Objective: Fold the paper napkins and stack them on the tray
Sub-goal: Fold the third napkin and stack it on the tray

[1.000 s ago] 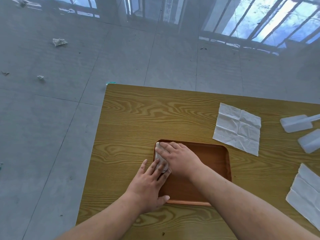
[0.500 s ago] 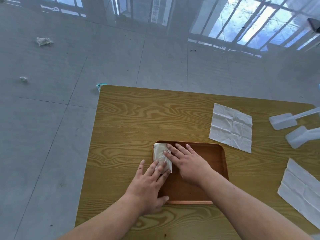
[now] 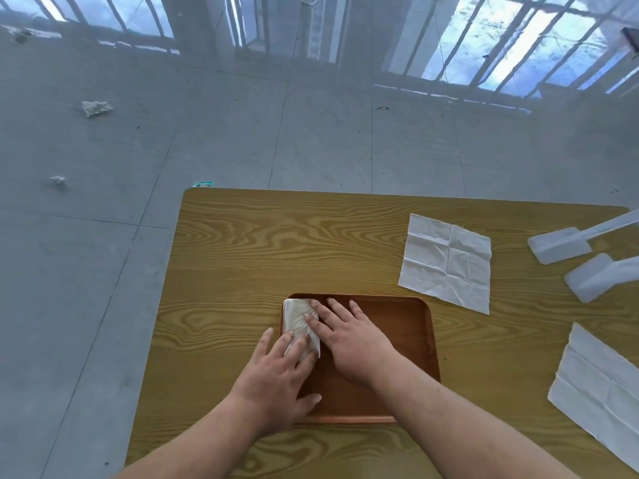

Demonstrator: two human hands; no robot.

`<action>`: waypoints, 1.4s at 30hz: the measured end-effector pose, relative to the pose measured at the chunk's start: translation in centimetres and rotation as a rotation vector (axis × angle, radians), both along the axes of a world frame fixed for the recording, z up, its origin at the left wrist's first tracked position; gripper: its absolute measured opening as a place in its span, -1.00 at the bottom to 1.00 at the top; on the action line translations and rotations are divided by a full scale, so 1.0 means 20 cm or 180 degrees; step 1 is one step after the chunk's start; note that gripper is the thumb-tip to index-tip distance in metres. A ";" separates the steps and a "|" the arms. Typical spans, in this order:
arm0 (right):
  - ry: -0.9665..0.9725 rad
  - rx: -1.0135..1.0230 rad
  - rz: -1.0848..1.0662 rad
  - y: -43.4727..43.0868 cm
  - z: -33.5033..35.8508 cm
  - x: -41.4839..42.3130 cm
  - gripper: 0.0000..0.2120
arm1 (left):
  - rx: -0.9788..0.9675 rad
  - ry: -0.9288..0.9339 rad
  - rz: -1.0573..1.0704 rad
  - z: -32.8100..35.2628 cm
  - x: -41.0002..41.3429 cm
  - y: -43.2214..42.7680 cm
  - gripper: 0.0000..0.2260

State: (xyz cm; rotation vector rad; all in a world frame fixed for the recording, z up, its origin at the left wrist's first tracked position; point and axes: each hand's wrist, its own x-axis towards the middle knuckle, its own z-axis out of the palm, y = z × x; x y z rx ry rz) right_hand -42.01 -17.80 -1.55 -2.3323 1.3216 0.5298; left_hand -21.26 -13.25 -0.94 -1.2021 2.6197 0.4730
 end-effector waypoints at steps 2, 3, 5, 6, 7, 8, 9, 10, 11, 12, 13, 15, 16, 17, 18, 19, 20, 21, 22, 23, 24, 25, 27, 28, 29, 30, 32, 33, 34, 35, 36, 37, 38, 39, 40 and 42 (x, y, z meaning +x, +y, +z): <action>-0.0202 -0.0139 -0.0002 -0.02 0.02 -0.01 -0.38 | -0.0190 0.0078 0.0050 0.02 -0.06 -0.05 -0.40; -0.0308 -0.0223 -0.0003 -0.03 0.04 -0.02 -0.39 | -0.0284 0.0133 0.0078 0.02 -0.09 -0.07 -0.41; -0.0466 -0.0391 -0.0041 -0.05 0.07 -0.08 -0.36 | -0.0407 0.0236 0.0115 0.05 -0.16 -0.14 -0.40; -0.0503 -0.0482 -0.0088 -0.05 0.09 -0.12 -0.36 | -0.0483 0.0276 0.0100 0.06 -0.19 -0.17 -0.38; -0.0521 -0.0563 -0.0153 -0.06 0.10 -0.18 -0.37 | -0.0535 0.0279 0.0057 0.07 -0.23 -0.20 -0.36; -0.0528 -0.0622 -0.0222 -0.07 0.11 -0.24 -0.37 | -0.0567 0.0266 0.0007 0.07 -0.28 -0.23 -0.35; -0.0526 -0.0658 -0.0287 -0.08 0.11 -0.30 -0.37 | -0.0562 0.0239 -0.0030 0.08 -0.33 -0.26 -0.35; -0.0519 -0.0683 -0.0350 -0.09 0.12 -0.37 -0.37 | -0.0535 0.0202 -0.0056 0.09 -0.38 -0.29 -0.35; -0.0500 -0.0708 -0.0412 -0.10 0.13 -0.43 -0.39 | -0.0464 0.0142 -0.0063 0.10 -0.44 -0.32 -0.34; -0.0461 -0.0724 -0.0468 -0.12 0.13 -0.51 -0.39 | -0.0389 0.0078 -0.0053 0.11 -0.49 -0.34 -0.33; -0.0398 -0.0711 -0.0515 -0.12 0.14 -0.58 -0.39 | -0.0326 0.0027 -0.0032 0.11 -0.55 -0.37 -0.31; -0.0297 -0.0658 -0.0635 -0.13 0.14 -0.72 -0.37 | -0.0260 -0.0030 0.0007 0.10 -0.67 -0.42 -0.28; -0.0284 -0.0652 -0.0718 -0.13 0.13 -0.78 -0.35 | -0.0253 -0.0052 0.0018 0.09 -0.72 -0.45 -0.27; -0.0289 -0.0637 -0.0809 -0.13 0.13 -0.84 -0.33 | -0.0253 -0.0073 0.0024 0.08 -0.77 -0.48 -0.25; -0.0304 -0.0605 -0.0906 -0.13 0.13 -0.90 -0.33 | -0.0245 -0.0072 0.0041 0.07 -0.83 -0.50 -0.23; -0.0320 -0.0560 -0.1009 -0.13 0.13 -0.96 -0.33 | -0.0209 -0.0049 0.0089 0.06 -0.88 -0.53 -0.22; -0.0330 -0.0516 -0.1111 -0.13 0.12 -1.02 -0.33 | -0.0158 -0.0009 0.0158 0.05 -0.93 -0.56 -0.22; -0.0335 -0.0484 -0.1207 -0.13 0.12 -1.07 -0.34 | -0.0119 0.0038 0.0225 0.05 -0.97 -0.58 -0.22; -0.0330 -0.0465 -0.1291 -0.14 0.11 -1.12 -0.35 | -0.0114 0.0080 0.0274 0.04 -1.02 -0.61 -0.23; -0.0318 -0.0457 -0.1359 -0.14 0.11 -1.18 -0.36 | -0.0137 0.0111 0.0306 0.04 -1.05 -0.64 -0.25; -0.0306 -0.0458 -0.1407 -0.13 0.10 -1.23 -0.37 | -0.0172 0.0134 0.0324 0.03 -1.09 -0.67 -0.27; -0.0295 -0.0467 -0.1432 -0.13 0.10 -1.28 -0.37 | -0.0201 0.0149 0.0327 0.02 -1.12 -0.70 -0.30; -0.0273 -0.0501 -0.1421 -0.13 0.09 -1.37 -0.38 | -0.0251 0.0199 0.0277 0.01 -1.17 -0.74 -0.38; -0.0261 -0.0538 -0.1385 -0.12 0.09 -1.40 -0.38 | -0.0274 0.0235 0.0208 0.00 -1.19 -0.76 -0.41; -0.0249 -0.0588 -0.1331 -0.12 0.08 -1.43 -0.40 | -0.0289 0.0260 0.0106 -0.01 -1.22 -0.78 -0.45; -0.0237 -0.0639 -0.1270 -0.12 0.08 -1.46 -0.42 | -0.0301 0.0264 -0.0014 -0.01 -1.23 -0.79 -0.48; -0.0220 -0.0691 -0.1164 -0.12 0.07 -1.50 -0.48 | -0.0333 0.0240 -0.0204 -0.01 -1.26 -0.81 -0.54; -0.0211 -0.0690 -0.1118 -0.12 0.06 -1.51 -0.50 | -0.0342 0.0211 -0.0253 -0.01 -1.28 -0.81 -0.56; -0.0197 -0.0687 -0.1075 -0.12 0.05 -1.52 -0.53 | -0.0344 0.0173 -0.0280 0.00 -1.28 -0.81 -0.58; -0.0187 -0.0692 -0.1046 -0.12 0.05 -1.52 -0.56 | -0.0341 0.0144 -0.0295 0.00 -1.29 -0.81 -0.60; -0.0193 -0.0717 -0.1032 -0.11 0.04 -1.52 -0.59 | -0.0341 0.0138 -0.0304 0.00 -1.30 -0.81 -0.62; -0.0218 -0.0764 -0.1031 -0.12 0.04 -1.52 -0.62 | -0.0347 0.0145 -0.0307 0.00 -1.30 -0.81 -0.63; -0.0256 -0.0824 -0.1043 -0.12 0.03 -1.52 -0.66 | -0.0356 0.0149 -0.0309 0.01 -1.31 -0.82 -0.64; -0.0294 -0.0883 -0.1063 -0.12 0.03 -1.52 -0.70 | -0.0365 0.0143 -0.0307 0.01 -1.31 -0.82 -0.65; -0.0319 -0.0931 -0.1078 -0.12 0.03 -1.52 -0.74 | -0.0374 0.0141 -0.0306 0.01 -1.31 -0.82 -0.65; -0.0338 -0.1000 -0.1094 -0.13 0.02 -1.51 -0.80 | -0.0377 0.0158 -0.0303 0.02 -1.31 -0.81 -0.64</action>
